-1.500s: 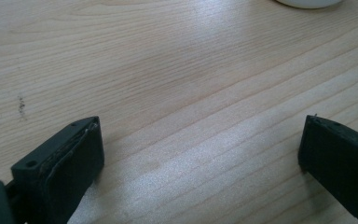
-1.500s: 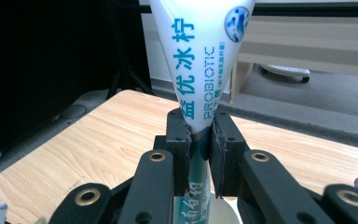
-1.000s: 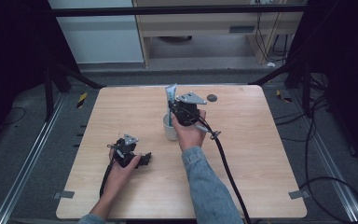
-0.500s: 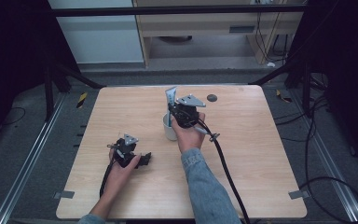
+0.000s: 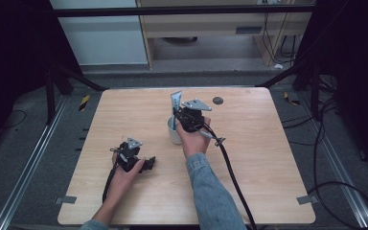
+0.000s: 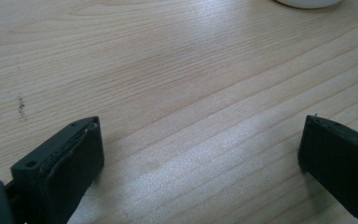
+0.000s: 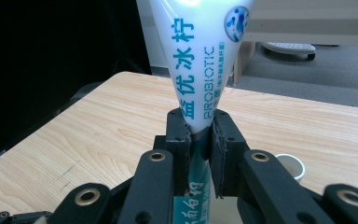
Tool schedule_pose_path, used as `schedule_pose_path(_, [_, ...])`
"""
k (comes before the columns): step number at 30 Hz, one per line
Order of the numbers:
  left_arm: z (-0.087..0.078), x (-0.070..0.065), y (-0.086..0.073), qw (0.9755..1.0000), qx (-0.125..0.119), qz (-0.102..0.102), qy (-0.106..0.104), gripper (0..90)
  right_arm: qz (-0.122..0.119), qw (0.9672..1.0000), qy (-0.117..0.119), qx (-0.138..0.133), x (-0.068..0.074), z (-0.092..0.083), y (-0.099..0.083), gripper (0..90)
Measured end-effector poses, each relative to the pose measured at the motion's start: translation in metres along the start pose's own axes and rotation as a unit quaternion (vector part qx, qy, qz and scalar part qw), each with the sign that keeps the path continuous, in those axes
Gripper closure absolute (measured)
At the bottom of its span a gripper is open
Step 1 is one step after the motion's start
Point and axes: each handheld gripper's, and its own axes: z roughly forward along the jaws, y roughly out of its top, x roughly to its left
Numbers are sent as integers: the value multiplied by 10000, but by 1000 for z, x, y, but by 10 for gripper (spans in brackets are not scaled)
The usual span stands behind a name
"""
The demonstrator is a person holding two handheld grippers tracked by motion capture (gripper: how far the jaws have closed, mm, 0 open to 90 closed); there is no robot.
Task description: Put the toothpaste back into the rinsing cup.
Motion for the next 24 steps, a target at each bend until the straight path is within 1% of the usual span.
schedule_pose_path(19, [0, 0, 0, 10000, 4, 7, -7, 0, 130, 9999, 54, 60, -2, 5, -5, 790])
schedule_pose_path(24, [0, 0, 0, 10000, 3, 7, -8, 0, 198, 9998, 51, 80, -4, 5, -7, 790])
